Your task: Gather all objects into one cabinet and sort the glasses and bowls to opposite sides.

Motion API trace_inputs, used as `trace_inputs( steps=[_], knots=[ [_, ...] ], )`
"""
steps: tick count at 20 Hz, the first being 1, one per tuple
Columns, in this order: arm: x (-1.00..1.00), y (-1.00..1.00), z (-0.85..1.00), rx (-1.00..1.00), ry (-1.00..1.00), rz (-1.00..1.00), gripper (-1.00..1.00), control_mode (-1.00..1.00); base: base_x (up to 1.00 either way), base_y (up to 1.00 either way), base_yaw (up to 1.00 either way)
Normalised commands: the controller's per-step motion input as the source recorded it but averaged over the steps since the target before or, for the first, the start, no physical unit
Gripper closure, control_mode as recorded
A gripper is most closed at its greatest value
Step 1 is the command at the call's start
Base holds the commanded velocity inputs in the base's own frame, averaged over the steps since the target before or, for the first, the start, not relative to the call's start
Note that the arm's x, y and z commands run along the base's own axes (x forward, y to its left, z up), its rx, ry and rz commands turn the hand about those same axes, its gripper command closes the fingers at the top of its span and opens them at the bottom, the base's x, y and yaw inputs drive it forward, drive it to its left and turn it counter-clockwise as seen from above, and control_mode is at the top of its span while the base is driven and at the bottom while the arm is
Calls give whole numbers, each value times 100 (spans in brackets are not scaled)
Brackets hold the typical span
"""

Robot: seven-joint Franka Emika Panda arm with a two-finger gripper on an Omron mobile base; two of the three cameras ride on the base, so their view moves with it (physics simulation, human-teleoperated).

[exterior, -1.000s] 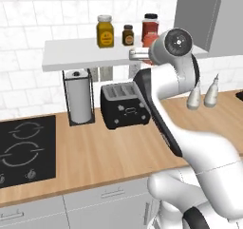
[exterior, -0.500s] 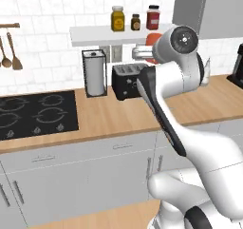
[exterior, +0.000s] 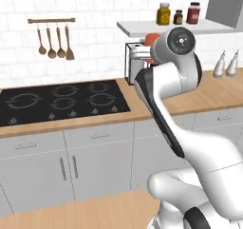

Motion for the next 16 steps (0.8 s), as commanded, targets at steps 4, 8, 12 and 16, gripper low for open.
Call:
trace_inputs(
  steps=[4, 8, 12, 16],
  knots=[
    [0, 0, 0, 0, 0, 0, 100, 100, -30, 100, 0],
    [0, 0, 0, 0, 0, 0, 100, 100, -28, 100, 0],
    [0, 0, 0, 0, 0, 0, 100, 100, -1, 54, 0],
    [0, 0, 0, 0, 0, 0, 100, 100, -85, 11, 0]
  ],
)
